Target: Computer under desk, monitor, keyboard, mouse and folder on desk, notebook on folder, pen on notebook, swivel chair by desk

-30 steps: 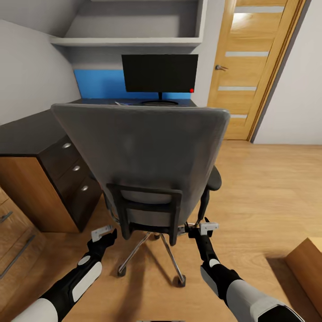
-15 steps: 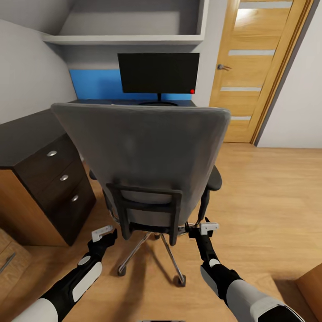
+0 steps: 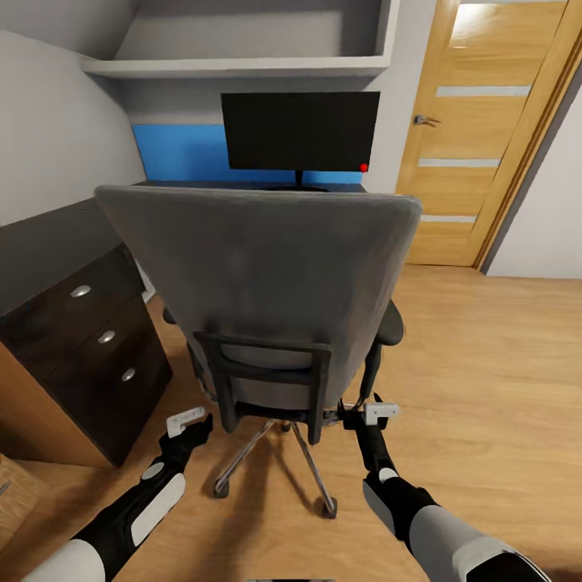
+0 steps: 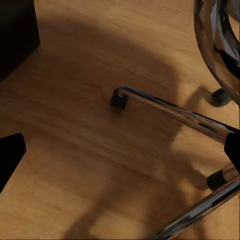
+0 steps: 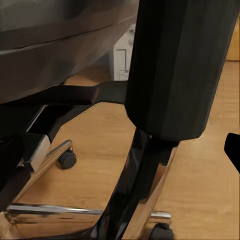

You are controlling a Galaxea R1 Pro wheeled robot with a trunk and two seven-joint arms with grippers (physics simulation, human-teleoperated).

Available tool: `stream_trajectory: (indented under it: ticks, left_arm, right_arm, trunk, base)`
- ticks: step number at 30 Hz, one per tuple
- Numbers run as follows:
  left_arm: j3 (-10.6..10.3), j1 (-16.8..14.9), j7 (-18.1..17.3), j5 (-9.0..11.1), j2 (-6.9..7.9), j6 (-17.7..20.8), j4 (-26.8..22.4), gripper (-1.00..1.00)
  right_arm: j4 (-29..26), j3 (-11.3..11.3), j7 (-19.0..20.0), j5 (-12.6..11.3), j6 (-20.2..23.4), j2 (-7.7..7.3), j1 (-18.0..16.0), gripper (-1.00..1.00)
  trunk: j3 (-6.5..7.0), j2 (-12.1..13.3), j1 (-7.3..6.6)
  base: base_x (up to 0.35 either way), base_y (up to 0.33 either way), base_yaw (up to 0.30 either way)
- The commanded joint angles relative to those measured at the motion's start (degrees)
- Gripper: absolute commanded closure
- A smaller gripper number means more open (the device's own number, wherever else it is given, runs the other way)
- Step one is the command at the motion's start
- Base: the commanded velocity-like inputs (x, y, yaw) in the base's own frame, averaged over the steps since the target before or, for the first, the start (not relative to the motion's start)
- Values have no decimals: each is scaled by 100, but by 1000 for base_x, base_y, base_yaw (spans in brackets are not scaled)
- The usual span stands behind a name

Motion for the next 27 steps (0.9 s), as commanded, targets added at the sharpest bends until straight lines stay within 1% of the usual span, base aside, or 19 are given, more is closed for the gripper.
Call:
stream_trajectory:
  ticks: [1, 10, 27]
  left_arm:
    - [-50, -10, 40, 61, 7, -46, 0, -100]
    - [-50, -10, 40, 61, 7, -45, 0, -100]
    - [-50, -10, 40, 62, 7, -45, 0, -100]
  right_arm:
    - [16, 168, 11, 19, 293, 0, -1, -100]
    - [12, 168, 13, 19, 293, 0, -1, -100]
    - [16, 168, 9, 19, 214, -9, -1, -100]
  trunk:
    - [-6, -1, 3]
    - [-20, -1, 3]
    - [-22, -1, 3]
  base:
    - [302, -5, 210]
    - [310, -1, 226]
    - [319, 0, 14]
